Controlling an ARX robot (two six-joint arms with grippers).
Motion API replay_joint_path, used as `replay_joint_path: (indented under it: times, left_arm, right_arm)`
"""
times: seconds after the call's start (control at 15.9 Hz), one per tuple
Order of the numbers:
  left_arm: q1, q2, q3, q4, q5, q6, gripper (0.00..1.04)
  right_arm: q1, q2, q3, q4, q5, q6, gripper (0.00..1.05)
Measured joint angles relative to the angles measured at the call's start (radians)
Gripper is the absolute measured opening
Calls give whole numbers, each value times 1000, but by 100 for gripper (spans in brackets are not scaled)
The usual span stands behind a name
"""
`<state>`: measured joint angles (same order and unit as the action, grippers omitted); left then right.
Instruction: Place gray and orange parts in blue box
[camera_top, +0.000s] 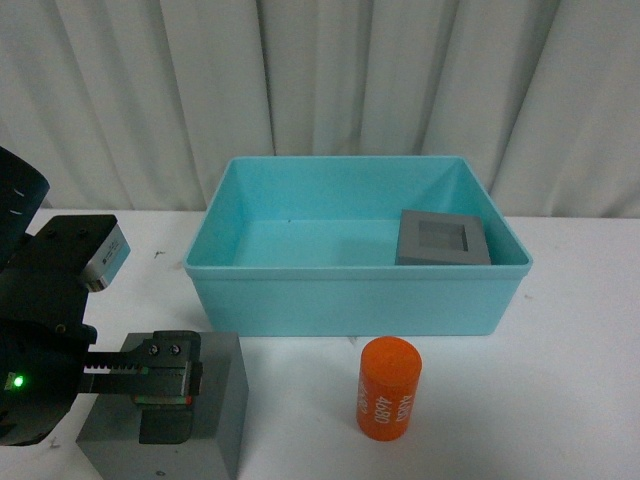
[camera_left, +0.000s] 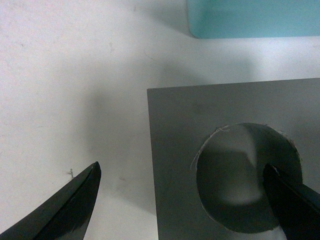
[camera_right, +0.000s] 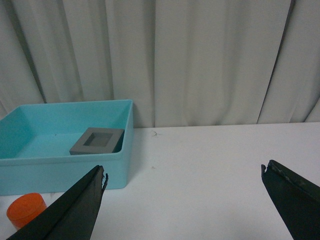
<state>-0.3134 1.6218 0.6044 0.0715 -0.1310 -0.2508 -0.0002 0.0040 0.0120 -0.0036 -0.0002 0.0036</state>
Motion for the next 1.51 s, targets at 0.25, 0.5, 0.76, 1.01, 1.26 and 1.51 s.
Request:
replay_joint_path:
  times: [0.25,0.5,0.76,1.01,1.26,1.51]
  left_arm:
    - [-8,7,8,-15,1,2,58]
    - [4,-42,17,-80,28,18,19]
    - [-14,-291,176,-284,79,49,19]
    - [-91,-269,526,-410,58,100,19]
    - [-152,82,834,-455,4,121,19]
    - [-121,301,940,-463,-40,85,19]
  right_arm:
    - [0,0,0,0,0,0,98]
    - [0,0,0,0,0,0,98]
    - [0,0,0,0,0,0,98]
    - [0,0,0,0,0,0,98]
    - [0,0,0,0,0,0,98]
    - [0,0,0,0,0,0,98]
